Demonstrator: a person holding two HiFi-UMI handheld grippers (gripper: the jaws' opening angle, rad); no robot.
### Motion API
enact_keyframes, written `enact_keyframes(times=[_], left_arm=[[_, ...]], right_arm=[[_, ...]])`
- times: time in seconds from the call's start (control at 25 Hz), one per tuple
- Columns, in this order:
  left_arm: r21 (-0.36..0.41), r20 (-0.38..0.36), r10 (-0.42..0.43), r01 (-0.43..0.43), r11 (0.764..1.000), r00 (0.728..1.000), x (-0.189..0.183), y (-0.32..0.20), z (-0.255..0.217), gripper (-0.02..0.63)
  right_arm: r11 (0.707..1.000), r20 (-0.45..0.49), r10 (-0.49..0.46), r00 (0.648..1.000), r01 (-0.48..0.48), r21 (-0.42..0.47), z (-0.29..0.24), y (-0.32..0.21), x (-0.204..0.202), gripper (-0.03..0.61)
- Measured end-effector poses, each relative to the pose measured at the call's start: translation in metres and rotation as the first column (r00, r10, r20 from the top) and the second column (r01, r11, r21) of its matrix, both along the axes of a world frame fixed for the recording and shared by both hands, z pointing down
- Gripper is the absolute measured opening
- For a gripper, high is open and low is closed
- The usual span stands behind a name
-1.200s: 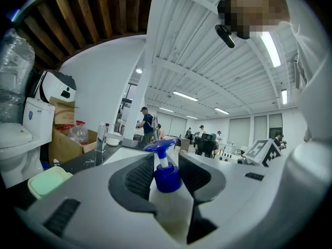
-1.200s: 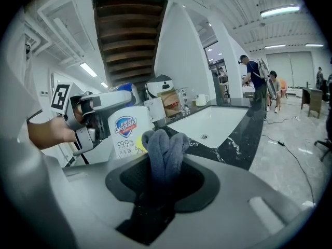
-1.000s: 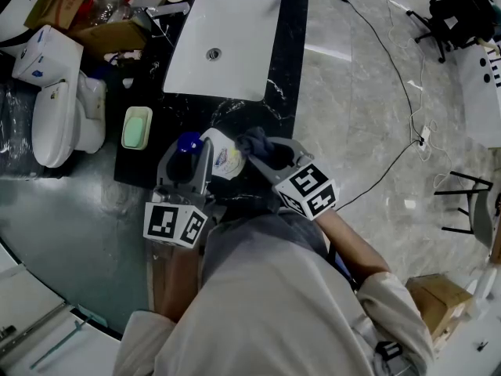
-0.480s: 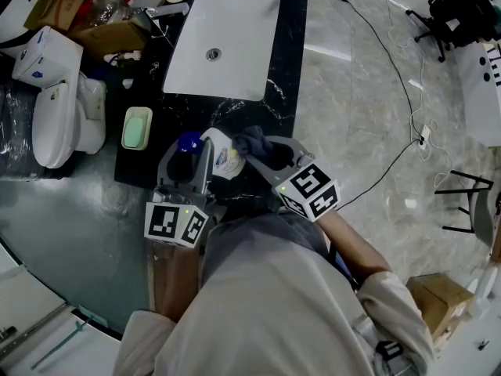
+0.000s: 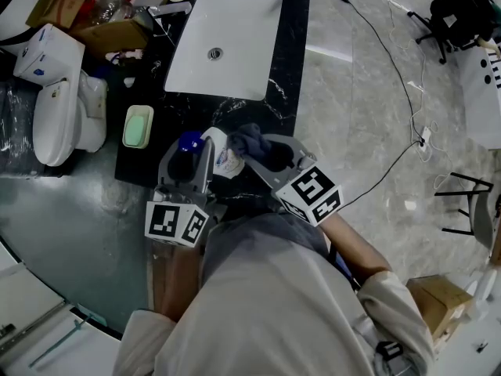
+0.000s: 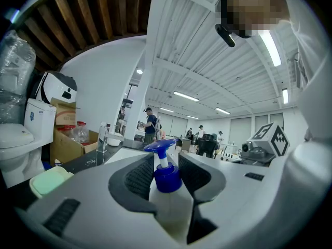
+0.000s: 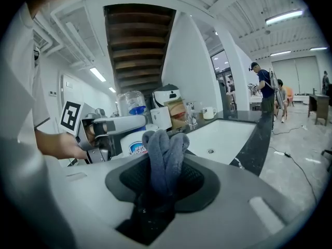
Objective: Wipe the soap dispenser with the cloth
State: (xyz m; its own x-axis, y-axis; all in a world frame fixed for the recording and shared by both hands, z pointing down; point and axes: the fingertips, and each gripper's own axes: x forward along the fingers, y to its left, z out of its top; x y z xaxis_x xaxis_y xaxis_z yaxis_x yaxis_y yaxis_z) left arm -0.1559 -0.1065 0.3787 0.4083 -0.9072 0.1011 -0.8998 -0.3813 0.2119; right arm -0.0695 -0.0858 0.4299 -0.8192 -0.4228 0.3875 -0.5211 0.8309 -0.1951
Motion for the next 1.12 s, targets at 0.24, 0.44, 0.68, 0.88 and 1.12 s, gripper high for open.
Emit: enact_keyframes(times=[0.24, 0.44, 0.68, 0.88, 1.12], left_arm=[[-0.002, -0.001, -0.005, 0.005, 1.000, 1.000, -0.002, 0.001, 0.000, 0.144], [0.002, 0.005, -0.004, 0.004, 1.000, 1.000, -0.001, 0.001, 0.000, 0.144], [0.001, 0.009, 0.000, 0.000, 1.000, 1.000, -0.001, 0.000, 0.001, 0.144], [0.001, 0.008, 0.000, 0.000, 1.000, 1.000, -0.001, -0.001, 0.000, 0.144], [-0.004, 0.000, -0.002, 0.002, 1.000, 1.000, -0.002, -0.001, 0.000, 0.144]], right_arm=[[1.000, 0.015, -0.019, 1.000, 0.018, 0.021, -0.013, 0.000, -0.006, 0.121], [0.999, 0.034, -0.034, 0.999, 0.033, 0.039, -0.027, 0.002, -0.011, 0.121], [0.998, 0.050, -0.045, 0.998, 0.042, 0.050, -0.036, 0.002, -0.014, 0.121], [0.997, 0.067, -0.057, 0.996, 0.053, 0.053, -0.045, 0.004, -0.017, 0.121], [0.997, 0.091, -0.073, 0.993, 0.069, 0.047, -0.049, 0.007, -0.019, 0.121]])
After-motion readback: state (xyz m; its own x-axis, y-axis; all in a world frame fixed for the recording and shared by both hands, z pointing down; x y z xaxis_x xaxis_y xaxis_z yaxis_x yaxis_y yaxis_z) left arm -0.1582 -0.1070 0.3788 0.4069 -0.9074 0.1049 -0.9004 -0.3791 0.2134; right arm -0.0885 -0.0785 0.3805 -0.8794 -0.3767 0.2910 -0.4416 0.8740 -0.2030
